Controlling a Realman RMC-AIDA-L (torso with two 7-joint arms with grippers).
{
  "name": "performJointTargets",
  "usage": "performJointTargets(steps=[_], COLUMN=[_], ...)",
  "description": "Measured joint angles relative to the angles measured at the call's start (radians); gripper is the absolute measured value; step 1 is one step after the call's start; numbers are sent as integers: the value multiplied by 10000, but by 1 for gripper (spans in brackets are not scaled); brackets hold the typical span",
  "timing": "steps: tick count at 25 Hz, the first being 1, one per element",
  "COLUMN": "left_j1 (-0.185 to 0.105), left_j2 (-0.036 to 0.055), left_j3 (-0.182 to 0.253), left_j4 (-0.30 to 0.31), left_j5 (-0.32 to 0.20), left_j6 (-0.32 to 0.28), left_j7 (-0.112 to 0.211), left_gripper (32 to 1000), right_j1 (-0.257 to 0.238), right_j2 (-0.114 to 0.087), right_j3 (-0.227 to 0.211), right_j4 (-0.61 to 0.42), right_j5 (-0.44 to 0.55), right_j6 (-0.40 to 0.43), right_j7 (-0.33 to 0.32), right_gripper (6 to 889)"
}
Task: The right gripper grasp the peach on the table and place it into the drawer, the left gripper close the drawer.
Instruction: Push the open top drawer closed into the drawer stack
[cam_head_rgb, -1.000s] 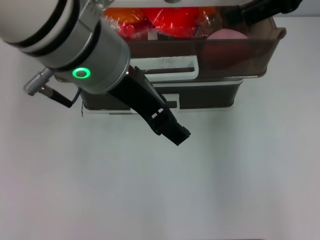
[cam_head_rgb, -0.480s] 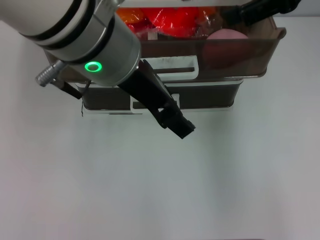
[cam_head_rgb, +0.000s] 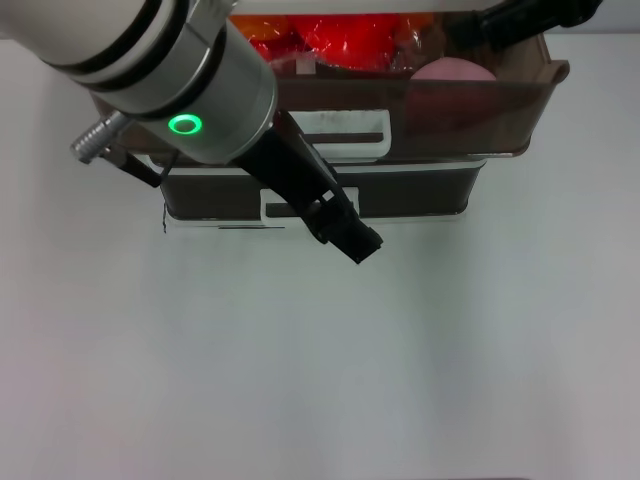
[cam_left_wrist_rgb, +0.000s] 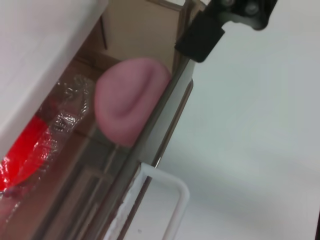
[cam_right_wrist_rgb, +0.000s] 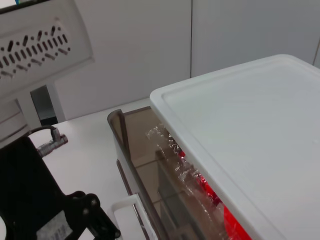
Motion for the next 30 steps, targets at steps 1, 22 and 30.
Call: performJointTargets(steps=[1, 22, 30], left_j1=[0, -15, -71], left_j2=[2, -3, 1], left_j3=[-2, 2, 0], left_j4=[-2, -8, -5], left_j5=[3, 299, 297], left_j6=[-26, -627, -823], left_j7=[25, 445, 506], left_gripper=[812, 812, 812], right_j1=[0, 2, 0], right_j2=[-1, 125, 122], right_j3=[-3, 11, 31], right_j4=[0, 1, 1], right_j5=[-3, -53, 3], right_j6=[0, 0, 0], right_j7=[-4, -30, -35], right_gripper=[867, 868, 868])
